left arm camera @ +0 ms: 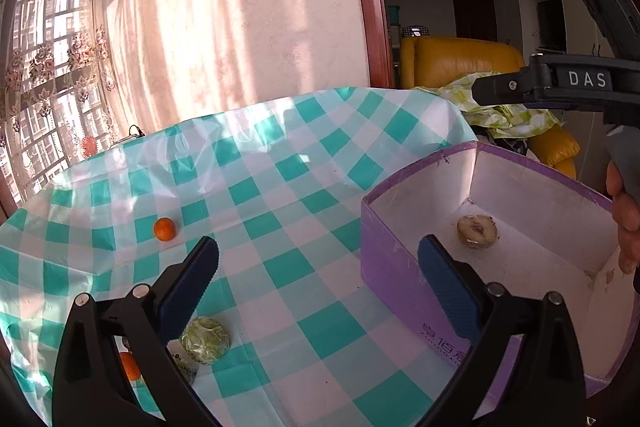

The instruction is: Organize fruits

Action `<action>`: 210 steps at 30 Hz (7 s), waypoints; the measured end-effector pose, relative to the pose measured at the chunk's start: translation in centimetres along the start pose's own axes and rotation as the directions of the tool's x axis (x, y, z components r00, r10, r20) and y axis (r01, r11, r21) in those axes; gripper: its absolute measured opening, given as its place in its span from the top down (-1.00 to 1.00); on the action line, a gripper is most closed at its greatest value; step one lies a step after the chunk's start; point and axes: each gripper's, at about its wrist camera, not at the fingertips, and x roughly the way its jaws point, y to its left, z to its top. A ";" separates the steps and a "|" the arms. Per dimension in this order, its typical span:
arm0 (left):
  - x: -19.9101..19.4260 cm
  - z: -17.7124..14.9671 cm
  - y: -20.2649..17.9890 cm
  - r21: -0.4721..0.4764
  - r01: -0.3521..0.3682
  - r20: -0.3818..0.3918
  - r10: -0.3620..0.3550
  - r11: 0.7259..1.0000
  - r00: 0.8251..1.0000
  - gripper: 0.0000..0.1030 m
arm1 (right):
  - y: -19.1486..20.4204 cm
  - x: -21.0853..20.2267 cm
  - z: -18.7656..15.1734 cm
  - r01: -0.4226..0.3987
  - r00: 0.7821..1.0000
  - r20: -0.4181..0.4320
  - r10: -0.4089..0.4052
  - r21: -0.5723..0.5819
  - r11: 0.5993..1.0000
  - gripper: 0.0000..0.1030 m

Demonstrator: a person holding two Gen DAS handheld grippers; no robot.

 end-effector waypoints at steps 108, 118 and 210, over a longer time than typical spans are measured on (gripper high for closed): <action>7.9 -14.8 31.2 -0.291 -0.294 -0.433 0.149 0.910 0.889 -0.20 | 32.3 6.6 -19.7 -0.439 0.874 -0.373 0.310 -0.335 0.834 -0.72; 6.3 -15.1 32.6 -0.418 -0.236 -0.374 0.071 0.877 0.925 -0.18 | 36.5 6.0 -20.5 -0.568 0.811 -0.427 0.401 -0.405 0.717 -0.71; 2.4 3.6 -6.8 0.072 0.132 -0.133 -0.122 0.989 0.984 -0.18 | -3.6 -2.6 -5.4 0.046 0.999 -0.001 -0.046 0.054 0.997 0.24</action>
